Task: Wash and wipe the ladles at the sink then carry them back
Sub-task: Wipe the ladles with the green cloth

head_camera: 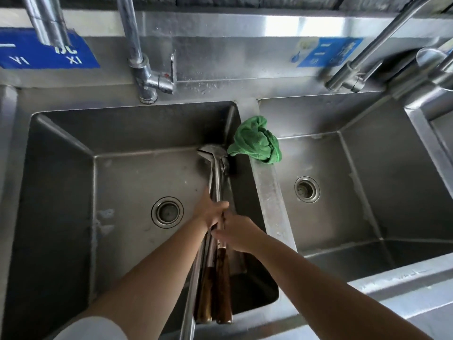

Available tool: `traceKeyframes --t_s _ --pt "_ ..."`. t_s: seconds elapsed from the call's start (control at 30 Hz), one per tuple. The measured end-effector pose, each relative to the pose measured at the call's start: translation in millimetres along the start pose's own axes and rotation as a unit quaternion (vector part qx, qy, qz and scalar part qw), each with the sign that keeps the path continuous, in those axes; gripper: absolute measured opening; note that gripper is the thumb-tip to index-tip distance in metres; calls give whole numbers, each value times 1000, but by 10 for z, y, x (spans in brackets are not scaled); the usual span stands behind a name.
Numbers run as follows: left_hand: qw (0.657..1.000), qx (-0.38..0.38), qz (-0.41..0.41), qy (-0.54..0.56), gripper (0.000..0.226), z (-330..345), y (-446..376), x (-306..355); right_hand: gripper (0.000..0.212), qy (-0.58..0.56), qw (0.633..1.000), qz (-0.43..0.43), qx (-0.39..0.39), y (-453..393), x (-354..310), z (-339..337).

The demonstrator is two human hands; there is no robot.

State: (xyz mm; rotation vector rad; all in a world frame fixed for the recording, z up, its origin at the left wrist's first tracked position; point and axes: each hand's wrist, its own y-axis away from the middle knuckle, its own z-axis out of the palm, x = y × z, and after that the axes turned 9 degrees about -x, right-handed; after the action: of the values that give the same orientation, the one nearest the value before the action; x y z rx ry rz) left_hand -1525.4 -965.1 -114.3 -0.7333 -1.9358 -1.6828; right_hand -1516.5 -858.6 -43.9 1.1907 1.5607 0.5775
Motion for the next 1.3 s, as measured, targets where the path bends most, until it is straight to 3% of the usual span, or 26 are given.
traceKeyframes --t_s 0.1,0.27,0.37,0.43,0.5,0.57,0.63,0.8,1.13,1.3 --pt "998 18 -6 -62 75 59 3 103 61 -13 999 -13 -28 6 13 -210" --pt "971 36 -28 -233 80 146 -142 250 39 57 996 -69 -23 77 43 -593" --pt "956 78 -49 -280 66 172 -181 238 23 104 978 -146 103 40 4 -903" --pt "933 88 -52 -345 79 162 -198 192 31 180 928 -218 244 -12 -14 -1149" --pt "929 78 -65 -356 85 133 -204 206 45 266 874 -221 343 -122 -4 -1379" --pt "933 75 -82 -342 79 114 -207 254 66 307 889 -140 311 -262 59 -1546" --pt "942 74 -113 -307 74 73 -229 319 74 270 922 -87 265 -437 168 -1616" --pt "953 59 -138 -262 49 -61 -247 408 66 225 928 -85 284 -567 247 -1597" --pt "946 67 -125 -293 29 -232 -141 472 56 206 932 -76 289 -589 213 -1592" --pt "978 2 -124 -170 14 -367 -69 626 54 190 932 -83 298 -587 215 -1566"
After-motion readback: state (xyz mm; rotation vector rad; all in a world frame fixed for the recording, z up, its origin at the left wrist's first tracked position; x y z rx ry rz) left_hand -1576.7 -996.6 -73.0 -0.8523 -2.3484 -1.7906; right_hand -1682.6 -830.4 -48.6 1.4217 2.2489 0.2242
